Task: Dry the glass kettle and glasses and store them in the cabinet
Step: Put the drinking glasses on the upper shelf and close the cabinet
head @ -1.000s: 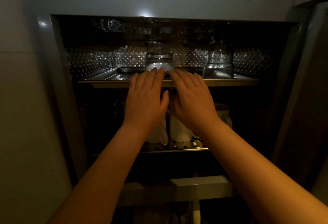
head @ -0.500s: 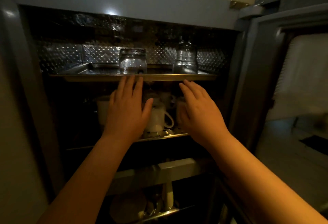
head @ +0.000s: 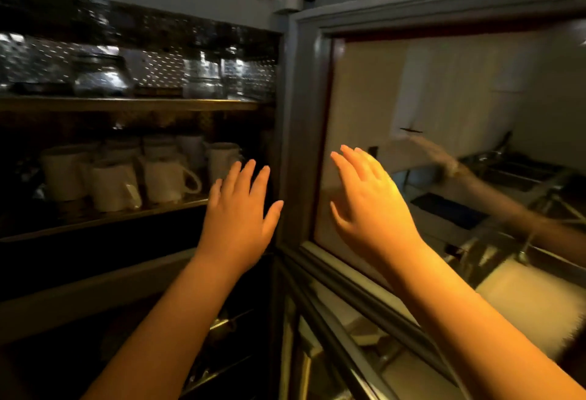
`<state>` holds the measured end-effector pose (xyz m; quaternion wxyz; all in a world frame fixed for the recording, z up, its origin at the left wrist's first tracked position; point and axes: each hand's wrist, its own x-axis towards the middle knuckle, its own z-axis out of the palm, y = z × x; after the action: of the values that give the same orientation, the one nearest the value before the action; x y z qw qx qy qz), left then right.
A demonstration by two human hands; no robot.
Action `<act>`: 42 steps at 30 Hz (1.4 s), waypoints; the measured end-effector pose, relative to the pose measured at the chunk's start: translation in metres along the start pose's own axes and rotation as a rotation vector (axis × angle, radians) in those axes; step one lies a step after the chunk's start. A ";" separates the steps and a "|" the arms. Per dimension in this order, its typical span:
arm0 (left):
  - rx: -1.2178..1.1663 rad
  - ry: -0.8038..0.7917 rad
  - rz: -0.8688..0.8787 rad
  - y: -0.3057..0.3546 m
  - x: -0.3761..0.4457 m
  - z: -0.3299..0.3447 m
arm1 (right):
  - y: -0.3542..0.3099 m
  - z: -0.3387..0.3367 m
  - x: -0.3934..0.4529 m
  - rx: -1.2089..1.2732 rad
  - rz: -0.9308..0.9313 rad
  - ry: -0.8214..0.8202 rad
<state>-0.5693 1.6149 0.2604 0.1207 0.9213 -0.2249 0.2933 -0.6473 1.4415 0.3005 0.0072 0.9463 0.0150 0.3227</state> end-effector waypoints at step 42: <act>-0.367 -0.053 0.737 0.269 -0.029 -0.006 | 0.098 -0.102 -0.220 -0.176 0.449 0.324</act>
<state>-0.7231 1.3932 0.2722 0.1640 0.7495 -0.5914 0.2482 -0.8812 1.3369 0.2491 0.0152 0.8578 -0.2218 0.4634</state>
